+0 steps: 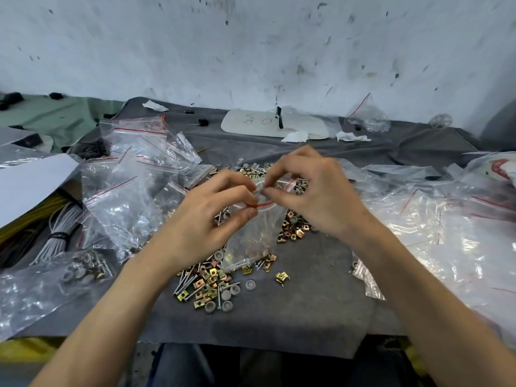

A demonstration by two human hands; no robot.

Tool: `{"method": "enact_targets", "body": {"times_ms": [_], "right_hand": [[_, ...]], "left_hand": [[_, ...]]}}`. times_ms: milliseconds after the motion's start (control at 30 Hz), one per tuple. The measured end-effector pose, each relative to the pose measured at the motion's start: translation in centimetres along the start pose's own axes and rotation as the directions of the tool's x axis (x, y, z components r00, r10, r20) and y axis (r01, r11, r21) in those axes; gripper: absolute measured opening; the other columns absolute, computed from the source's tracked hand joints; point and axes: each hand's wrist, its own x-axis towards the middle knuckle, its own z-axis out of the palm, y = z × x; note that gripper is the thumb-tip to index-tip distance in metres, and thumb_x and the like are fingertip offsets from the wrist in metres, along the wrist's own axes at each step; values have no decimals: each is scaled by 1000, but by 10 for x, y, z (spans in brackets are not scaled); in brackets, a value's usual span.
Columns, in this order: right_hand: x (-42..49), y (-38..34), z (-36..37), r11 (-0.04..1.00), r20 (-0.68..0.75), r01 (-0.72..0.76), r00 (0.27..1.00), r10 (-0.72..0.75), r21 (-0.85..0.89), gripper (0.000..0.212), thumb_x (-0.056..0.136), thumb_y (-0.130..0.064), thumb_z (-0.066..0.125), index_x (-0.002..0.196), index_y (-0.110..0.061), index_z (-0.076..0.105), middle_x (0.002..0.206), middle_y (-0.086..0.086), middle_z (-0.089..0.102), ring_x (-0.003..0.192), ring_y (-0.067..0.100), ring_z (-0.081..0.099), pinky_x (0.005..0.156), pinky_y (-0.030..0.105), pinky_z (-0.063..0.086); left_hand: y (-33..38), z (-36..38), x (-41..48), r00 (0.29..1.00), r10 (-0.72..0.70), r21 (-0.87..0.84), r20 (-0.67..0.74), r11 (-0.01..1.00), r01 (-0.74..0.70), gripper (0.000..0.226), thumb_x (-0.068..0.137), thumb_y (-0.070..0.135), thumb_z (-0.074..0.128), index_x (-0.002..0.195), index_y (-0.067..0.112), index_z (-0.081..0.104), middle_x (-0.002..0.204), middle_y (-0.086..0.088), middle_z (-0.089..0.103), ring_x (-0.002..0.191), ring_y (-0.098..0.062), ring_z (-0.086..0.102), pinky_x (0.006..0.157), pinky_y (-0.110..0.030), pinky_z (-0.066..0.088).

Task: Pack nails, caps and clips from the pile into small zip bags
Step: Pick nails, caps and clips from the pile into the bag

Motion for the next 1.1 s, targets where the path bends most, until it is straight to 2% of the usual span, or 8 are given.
{"method": "enact_targets", "body": {"times_ms": [100,233,367,433,633,833,967,1100], "right_hand": [[-11,9,8,1000,-159,-9,987,10,8,13,82,-16,72,94,-11,72,98,-4,66,100,13,58,89,27,45],[-42,15,32,985,-623,8,775,104,174,6,88,-12,61,83,-15,62,73,-9,57,67,-1,53,60,13,41],[-81,26,93,978,-97,-197,974,204,75,3,86,-19,67,87,-17,66,79,-10,57,71,-3,52,67,14,43],[-96,39,123,961,238,-244,933,268,-126,22,90,-28,64,107,-15,64,106,-5,57,99,9,53,87,26,45],[-98,48,139,963,275,-126,942,192,-240,20,95,-17,51,107,-5,61,111,11,57,108,29,50,87,37,38],[-78,17,83,1000,4,25,1000,-25,6,8,78,3,66,86,0,67,81,8,68,72,20,63,67,25,50],[-47,-10,26,965,-447,255,872,-201,62,5,83,-2,65,88,-3,67,81,3,68,73,6,63,72,11,49],[-13,-5,3,992,-488,128,867,-102,20,8,82,0,69,90,-3,69,85,0,68,79,17,66,74,22,53]], "left_hand": [[0,1,-2,1000,-28,-4,-4,1000,28,27,93,28,54,92,6,69,108,-5,62,99,-10,57,88,-11,39],[-1,1,-5,995,-96,-17,-36,995,96,28,93,30,53,91,7,68,109,-4,62,100,-11,58,87,-9,39],[-3,3,-5,992,-111,-12,-63,994,111,27,93,30,53,91,7,68,108,-4,62,99,-12,58,87,-11,40],[-2,3,-4,991,-120,-14,-61,993,119,27,93,31,53,91,8,68,108,-4,62,99,-10,58,86,-8,38],[0,3,-5,992,-121,-10,-42,993,121,18,92,22,60,90,6,68,108,-4,62,99,-13,59,85,-11,39],[5,-1,-8,995,-96,-6,-13,995,96,28,93,30,53,90,7,68,110,-5,62,100,-14,59,89,-17,42],[6,1,-7,996,-87,3,-4,996,87,28,93,32,52,92,10,69,111,-1,61,101,-14,61,88,-25,47],[8,4,-3,998,-59,1,-18,998,59,27,94,30,53,93,9,69,112,-1,62,101,-12,61,86,-24,47]]}}
